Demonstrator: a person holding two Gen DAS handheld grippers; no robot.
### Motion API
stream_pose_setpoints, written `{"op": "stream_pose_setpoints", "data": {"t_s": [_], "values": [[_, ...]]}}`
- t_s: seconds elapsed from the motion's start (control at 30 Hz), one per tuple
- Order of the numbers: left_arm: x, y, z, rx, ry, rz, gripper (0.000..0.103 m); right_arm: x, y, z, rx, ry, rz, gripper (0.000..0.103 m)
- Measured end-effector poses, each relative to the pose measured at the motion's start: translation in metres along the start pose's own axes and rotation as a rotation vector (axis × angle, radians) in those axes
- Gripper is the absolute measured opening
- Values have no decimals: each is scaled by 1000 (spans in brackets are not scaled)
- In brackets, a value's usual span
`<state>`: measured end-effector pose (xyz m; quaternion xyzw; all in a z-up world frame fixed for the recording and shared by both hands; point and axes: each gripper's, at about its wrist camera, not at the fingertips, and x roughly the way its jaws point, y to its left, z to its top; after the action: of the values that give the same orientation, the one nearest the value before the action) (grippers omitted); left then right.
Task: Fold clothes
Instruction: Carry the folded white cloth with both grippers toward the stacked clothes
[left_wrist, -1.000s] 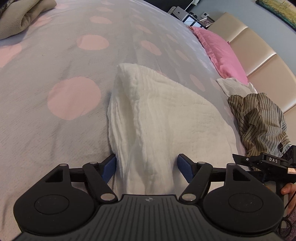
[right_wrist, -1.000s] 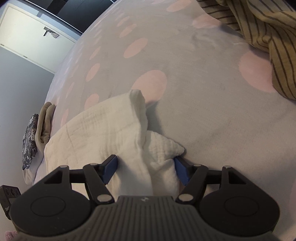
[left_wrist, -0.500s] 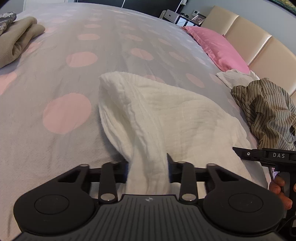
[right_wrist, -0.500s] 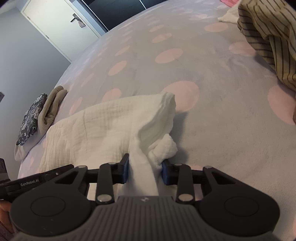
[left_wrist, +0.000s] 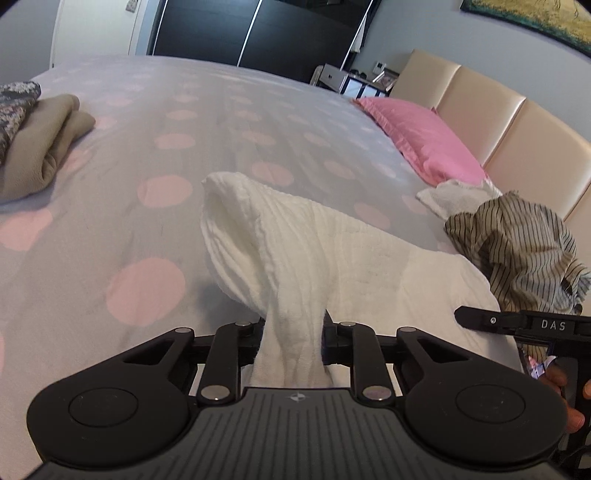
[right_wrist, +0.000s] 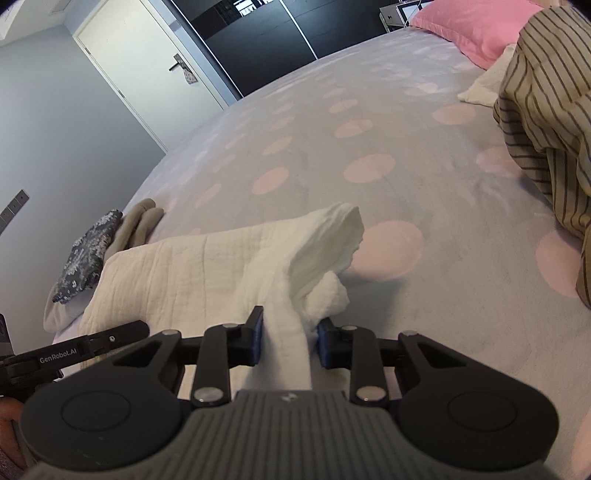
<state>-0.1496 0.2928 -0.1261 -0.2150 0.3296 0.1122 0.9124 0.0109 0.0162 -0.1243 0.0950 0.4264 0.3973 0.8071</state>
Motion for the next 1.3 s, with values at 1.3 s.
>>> {"op": "stream_pose_setpoints", "data": {"t_s": [1.3], "values": [[-241,321,15,-357,-166,366,19,163,357,-75,-114,179,328,31]]}}
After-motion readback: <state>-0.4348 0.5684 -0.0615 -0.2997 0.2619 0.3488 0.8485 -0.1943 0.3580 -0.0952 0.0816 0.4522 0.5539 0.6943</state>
